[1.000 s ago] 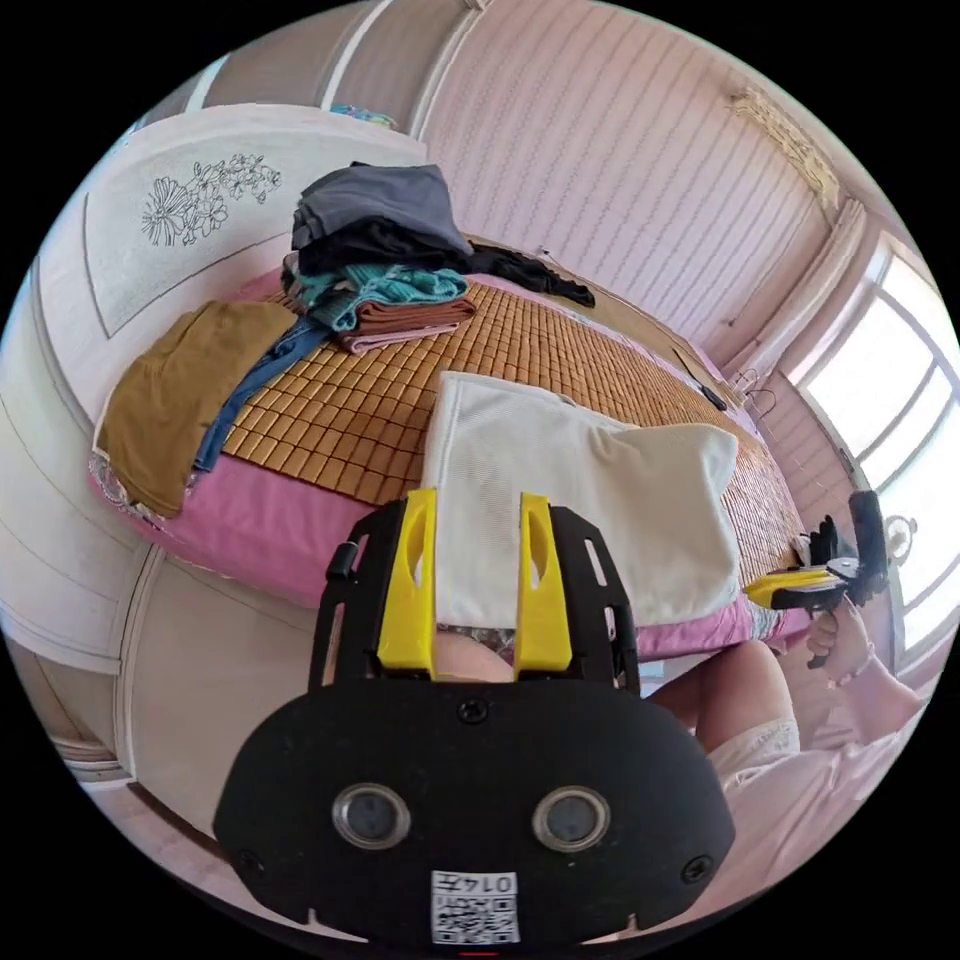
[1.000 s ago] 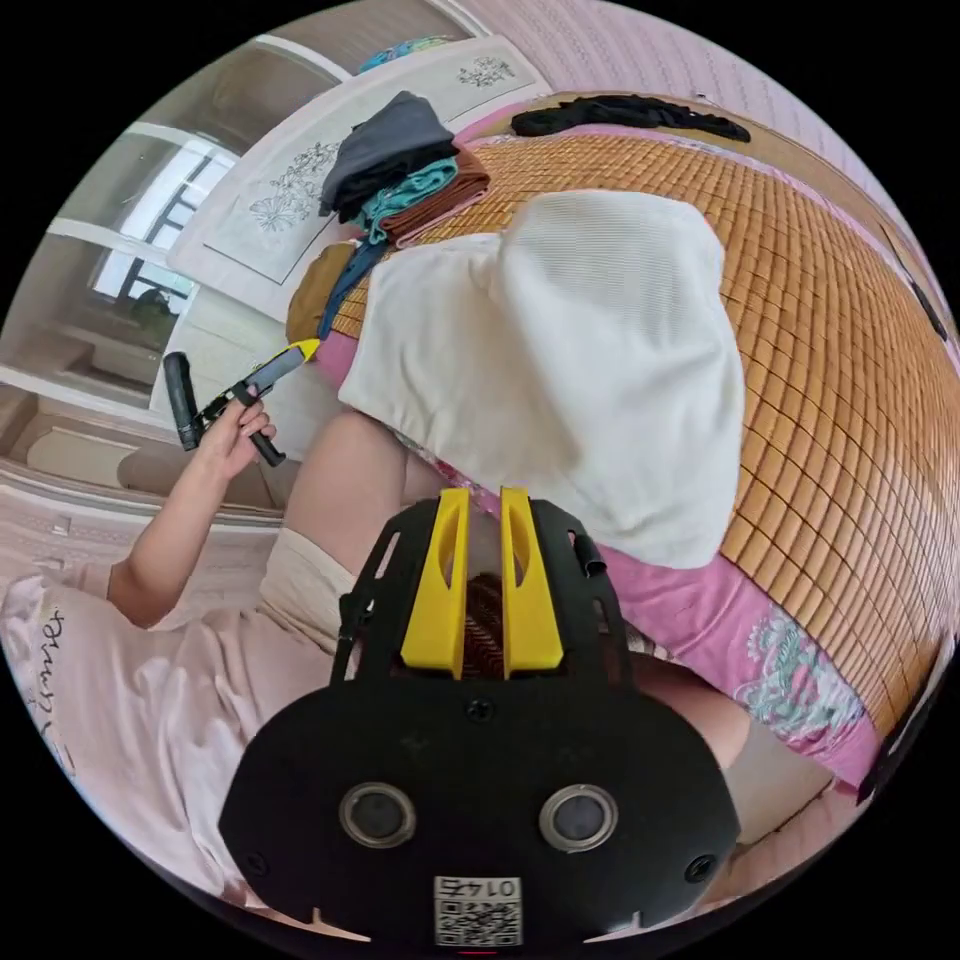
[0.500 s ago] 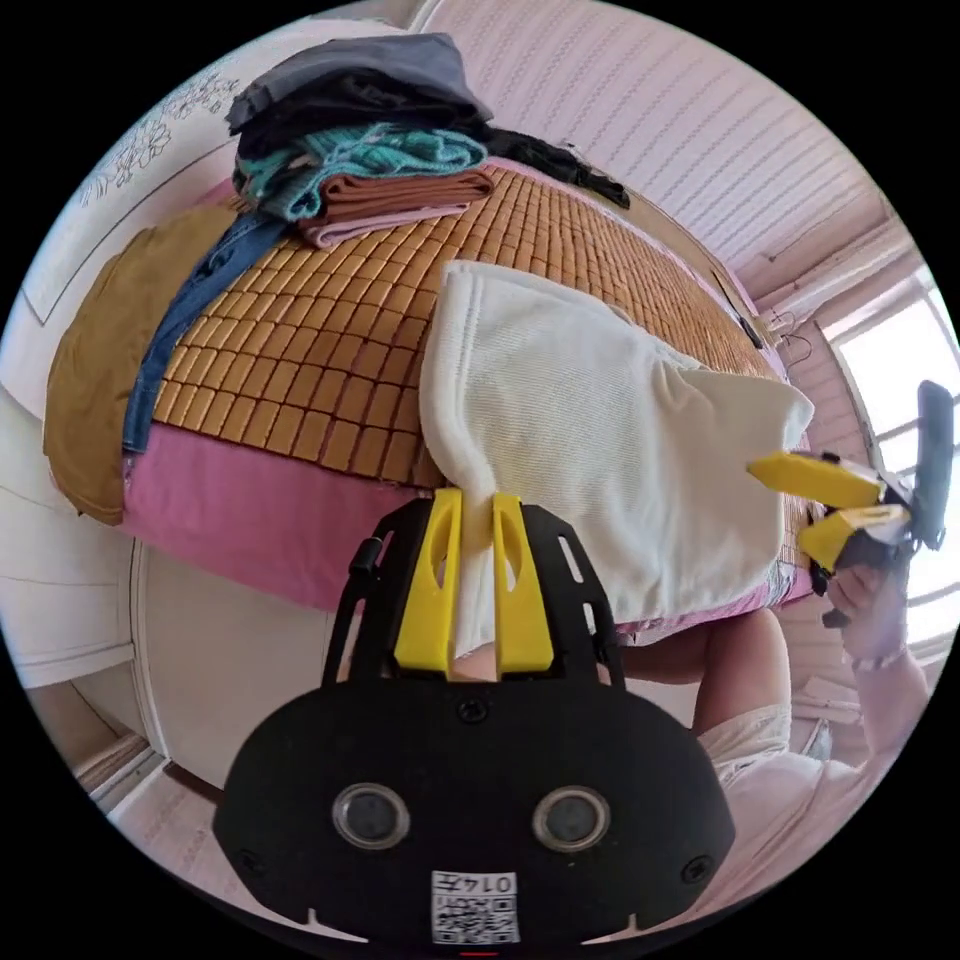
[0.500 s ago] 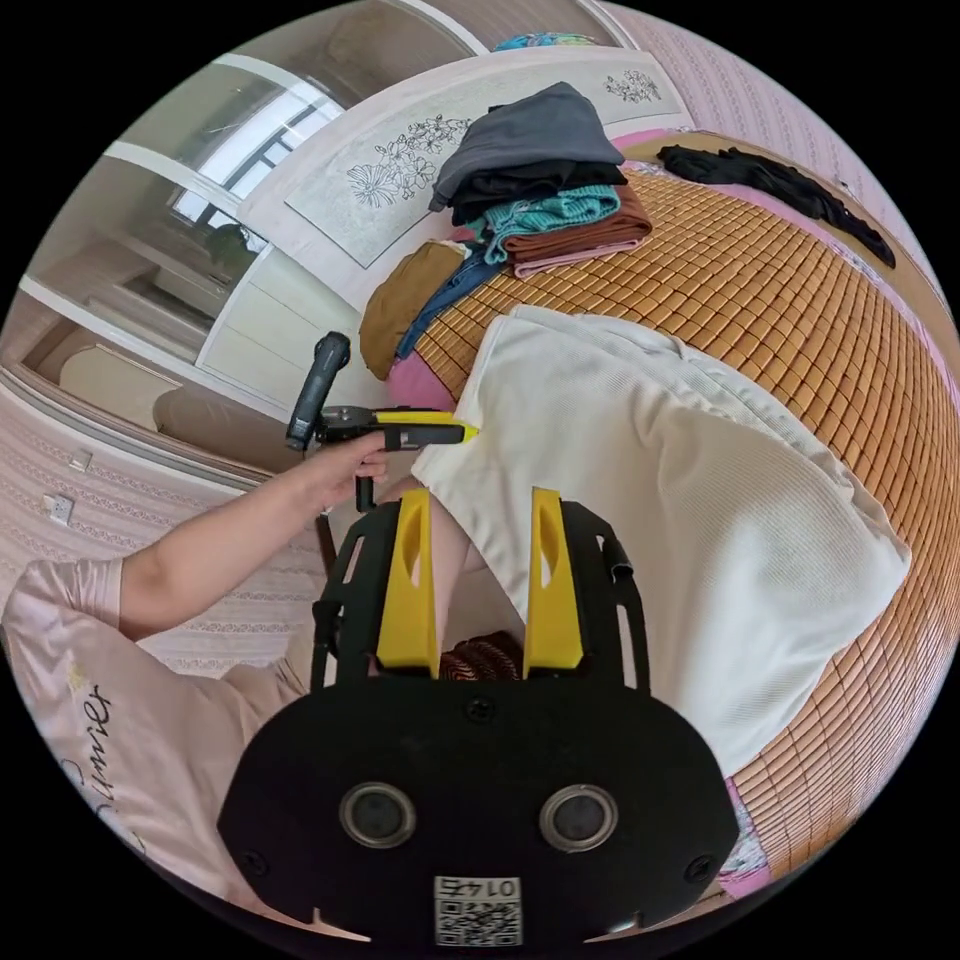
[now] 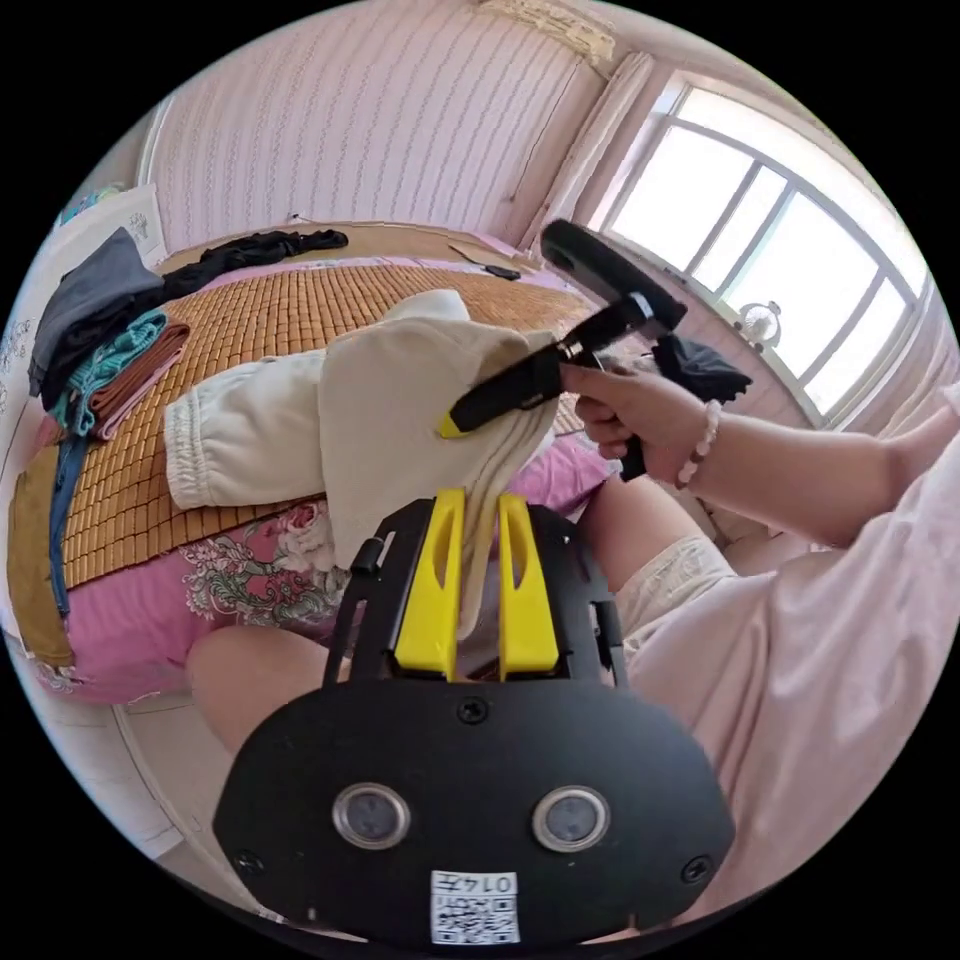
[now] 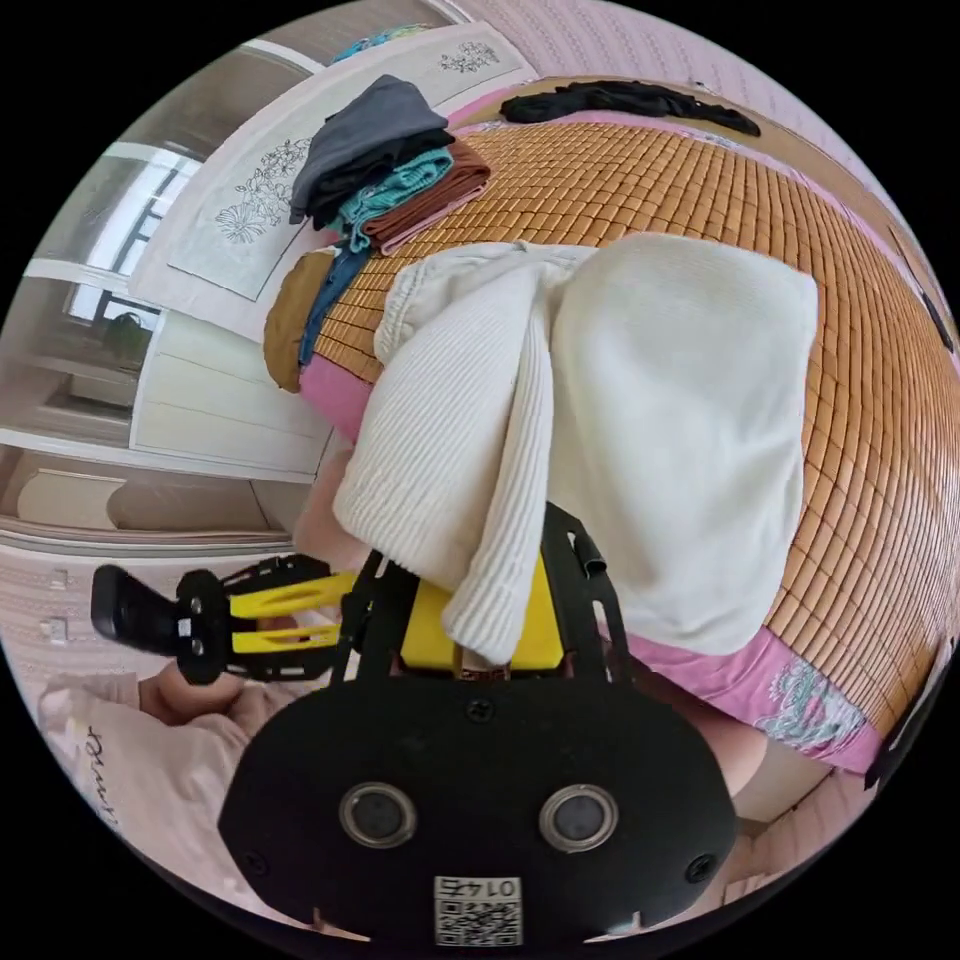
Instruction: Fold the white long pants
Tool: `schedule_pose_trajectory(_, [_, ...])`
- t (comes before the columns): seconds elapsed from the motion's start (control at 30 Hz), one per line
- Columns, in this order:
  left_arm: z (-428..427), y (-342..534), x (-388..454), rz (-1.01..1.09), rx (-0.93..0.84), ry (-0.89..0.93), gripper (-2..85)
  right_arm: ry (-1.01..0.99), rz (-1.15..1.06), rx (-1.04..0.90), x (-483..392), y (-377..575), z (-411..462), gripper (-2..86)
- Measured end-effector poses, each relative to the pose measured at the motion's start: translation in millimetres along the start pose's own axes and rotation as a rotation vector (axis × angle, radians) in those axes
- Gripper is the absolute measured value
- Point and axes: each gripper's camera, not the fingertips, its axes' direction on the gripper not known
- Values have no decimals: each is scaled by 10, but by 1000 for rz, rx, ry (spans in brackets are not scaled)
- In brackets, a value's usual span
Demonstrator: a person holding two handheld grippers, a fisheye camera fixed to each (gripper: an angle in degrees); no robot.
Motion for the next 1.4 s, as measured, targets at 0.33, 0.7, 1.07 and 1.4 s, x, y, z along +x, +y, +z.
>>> schedule_pose_trajectory(0.33, [-949, 739, -283, -168, 132, -135, -7, 311, 99, 201, 667, 1300, -1605, 66])
schedule_pose_trajectory(0.7, [-1212, 1014, -1013, -272, 140, -368, 63, 743, 460, 504, 1359, 1869, -2957, 135])
schedule_pose_trajectory(1.07, [-103, -701, -2274, -365, 175, -404, 86, 537, 27, 297, 755, 867, -1528, 157])
schedule_pose_trajectory(1.4, [815, -1113, -2926, -401, -102, -285, 91, 453, -256, 145, -45, -602, -329, 115])
